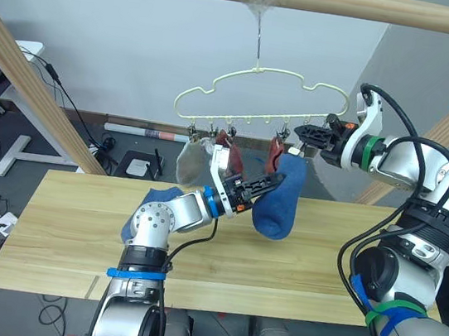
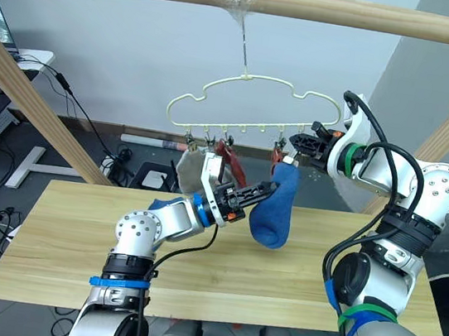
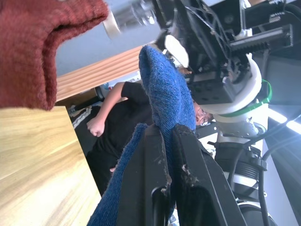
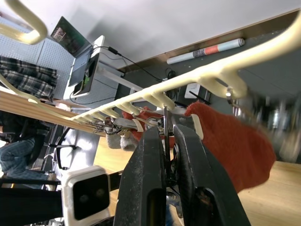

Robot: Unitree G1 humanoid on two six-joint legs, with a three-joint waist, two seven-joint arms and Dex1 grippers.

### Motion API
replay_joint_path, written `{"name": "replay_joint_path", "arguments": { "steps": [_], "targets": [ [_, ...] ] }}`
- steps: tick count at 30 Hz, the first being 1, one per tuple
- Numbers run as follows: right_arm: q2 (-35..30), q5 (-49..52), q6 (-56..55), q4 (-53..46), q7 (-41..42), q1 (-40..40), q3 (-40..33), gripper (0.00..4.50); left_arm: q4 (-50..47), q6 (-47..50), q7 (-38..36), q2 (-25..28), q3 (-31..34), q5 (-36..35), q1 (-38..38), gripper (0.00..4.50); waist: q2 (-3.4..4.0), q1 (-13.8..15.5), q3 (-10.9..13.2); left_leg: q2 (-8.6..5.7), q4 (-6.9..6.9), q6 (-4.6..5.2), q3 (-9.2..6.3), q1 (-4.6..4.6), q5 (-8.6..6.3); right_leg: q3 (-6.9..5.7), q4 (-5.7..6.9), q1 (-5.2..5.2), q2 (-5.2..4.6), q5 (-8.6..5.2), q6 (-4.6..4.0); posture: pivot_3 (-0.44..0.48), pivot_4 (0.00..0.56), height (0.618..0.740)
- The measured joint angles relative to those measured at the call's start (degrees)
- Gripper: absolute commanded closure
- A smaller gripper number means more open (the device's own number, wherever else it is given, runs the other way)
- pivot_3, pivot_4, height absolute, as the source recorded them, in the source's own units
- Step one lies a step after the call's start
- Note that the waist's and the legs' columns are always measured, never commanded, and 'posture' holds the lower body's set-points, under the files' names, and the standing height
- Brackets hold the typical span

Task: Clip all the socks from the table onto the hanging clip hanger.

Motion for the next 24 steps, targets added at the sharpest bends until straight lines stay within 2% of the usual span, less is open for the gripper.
{"name": "replay_joint_path", "arguments": {
  "steps": [12,14,15,17,24],
  "targets": [
    [-0.3,3.7,0.0,0.0,-2.6,0.4,0.1,4.48,2.6,-2.3,-1.4,0.6,1.2,0.5,-3.2,4.45,0.0,-0.1,0.0,0.0,-0.01,0.0,0.0,-0.01,0.0,0.01,0.0,-0.02,0.0,0.0,0.0,0.007,0.214,0.74],
    [-0.4,4.2,0.0,0.0,-2.7,0.7,0.1,3.75,2.5,-2.2,-1.4,0.4,1.2,0.5,-3.3,4.5,0.0,-0.1,0.0,0.0,-0.01,0.0,0.01,-0.01,0.0,0.01,0.0,-0.01,0.0,0.0,0.0,0.007,0.214,0.74],
    [-0.4,4.3,0.0,0.0,-2.7,0.7,0.1,3.57,2.5,-2.2,-1.4,0.4,1.1,0.5,-3.3,4.5,0.0,-0.1,0.0,0.0,-0.01,0.0,0.0,-0.01,0.0,0.01,0.0,-0.02,0.0,0.0,0.0,0.007,0.214,0.74],
    [-0.4,4.5,0.0,0.3,-2.7,0.7,0.0,2.76,2.5,-2.1,-1.4,0.2,0.9,0.5,-3.3,4.5,0.0,-0.2,0.0,0.0,-0.01,0.0,0.0,-0.01,0.0,0.01,0.01,-0.02,0.0,0.0,0.0,0.007,0.214,0.74],
    [-1.4,4.7,0.0,1.5,-2.5,0.7,-1.4,0.48,2.1,-1.9,-1.4,-0.1,0.8,0.5,-3.3,4.5,0.0,-0.2,0.0,0.0,-0.01,0.0,0.01,-0.01,0.0,0.01,0.0,-0.02,0.0,0.0,0.0,0.008,0.22,0.74]
  ]
}}
